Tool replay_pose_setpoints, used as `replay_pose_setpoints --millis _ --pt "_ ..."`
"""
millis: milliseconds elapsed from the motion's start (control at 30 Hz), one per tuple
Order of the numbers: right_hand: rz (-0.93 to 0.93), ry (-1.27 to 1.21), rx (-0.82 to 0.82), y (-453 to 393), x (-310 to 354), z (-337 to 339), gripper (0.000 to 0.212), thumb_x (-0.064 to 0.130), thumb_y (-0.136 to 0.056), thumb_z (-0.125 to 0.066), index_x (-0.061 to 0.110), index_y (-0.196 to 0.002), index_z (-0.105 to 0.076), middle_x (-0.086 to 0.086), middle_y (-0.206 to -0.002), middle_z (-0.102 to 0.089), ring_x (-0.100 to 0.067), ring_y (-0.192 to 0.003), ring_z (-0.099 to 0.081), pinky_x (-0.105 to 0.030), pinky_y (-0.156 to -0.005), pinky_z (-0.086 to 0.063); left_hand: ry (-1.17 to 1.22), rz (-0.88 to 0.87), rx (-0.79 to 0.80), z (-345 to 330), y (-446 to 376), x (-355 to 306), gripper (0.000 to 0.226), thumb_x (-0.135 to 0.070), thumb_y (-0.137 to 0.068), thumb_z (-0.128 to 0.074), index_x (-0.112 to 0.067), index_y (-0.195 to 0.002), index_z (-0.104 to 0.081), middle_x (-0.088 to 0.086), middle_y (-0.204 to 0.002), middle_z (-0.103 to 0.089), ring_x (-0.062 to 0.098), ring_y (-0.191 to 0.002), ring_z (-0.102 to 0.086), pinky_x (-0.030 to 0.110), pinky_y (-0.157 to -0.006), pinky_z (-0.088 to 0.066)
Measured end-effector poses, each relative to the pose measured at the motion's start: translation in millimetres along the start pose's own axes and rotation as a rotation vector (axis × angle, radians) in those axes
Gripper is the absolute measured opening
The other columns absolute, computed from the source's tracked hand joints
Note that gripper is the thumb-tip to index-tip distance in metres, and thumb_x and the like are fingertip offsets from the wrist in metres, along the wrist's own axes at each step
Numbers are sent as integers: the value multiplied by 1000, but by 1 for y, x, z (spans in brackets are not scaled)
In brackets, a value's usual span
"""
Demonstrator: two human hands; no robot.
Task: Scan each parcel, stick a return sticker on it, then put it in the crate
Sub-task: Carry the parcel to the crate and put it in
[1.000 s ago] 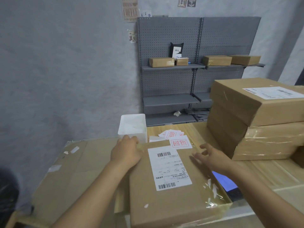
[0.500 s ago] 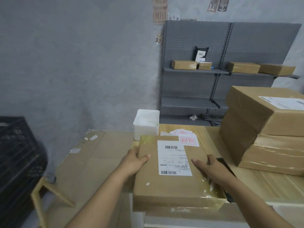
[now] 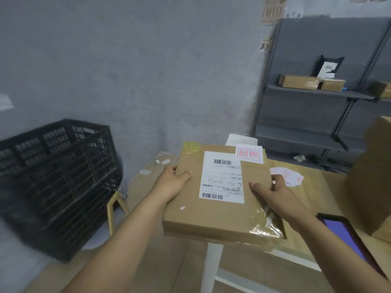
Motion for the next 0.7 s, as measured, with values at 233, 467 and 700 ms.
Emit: replay_pose_setpoints --millis 233,467,700 --pt "113 -45 125 -28 84 -139 44 41 -86 -64 15 -112 -40 -7 -74 -64 -20 -44 -60 -29 -41 -48 17 33 -187 137 -35 47 38 -41 -84 -66 -19 -113 -53 5 -113 -61 21 -91 -65 31 -75 -51" --pt "159 -93 244 -63 181 -317 43 41 -91 -58 14 -118 -39 -7 -81 -62 -15 -51 -60 -23 -44 -43 -125 54 -283 309 -100 98 47 -43 -81 -65 -18 -119 -55 4 -113 -62 17 -89 -64 24 -62 -46" --pt "184 -191 319 -87 265 -453 51 38 -89 -61 14 -127 -38 -6 -109 -62 -20 -82 -66 -27 -58 -48 -156 64 -354 444 -159 128 37 -40 -78 -68 -28 -106 -47 -17 -84 -57 0 -72 -58 20 -53 -38"
Point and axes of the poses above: each hand's wrist, its own y-axis away from the middle knuckle, its own z-axis out of the back of the hand, x = y × z, the point moved 1 cm from there along -y, towards the middle knuckle
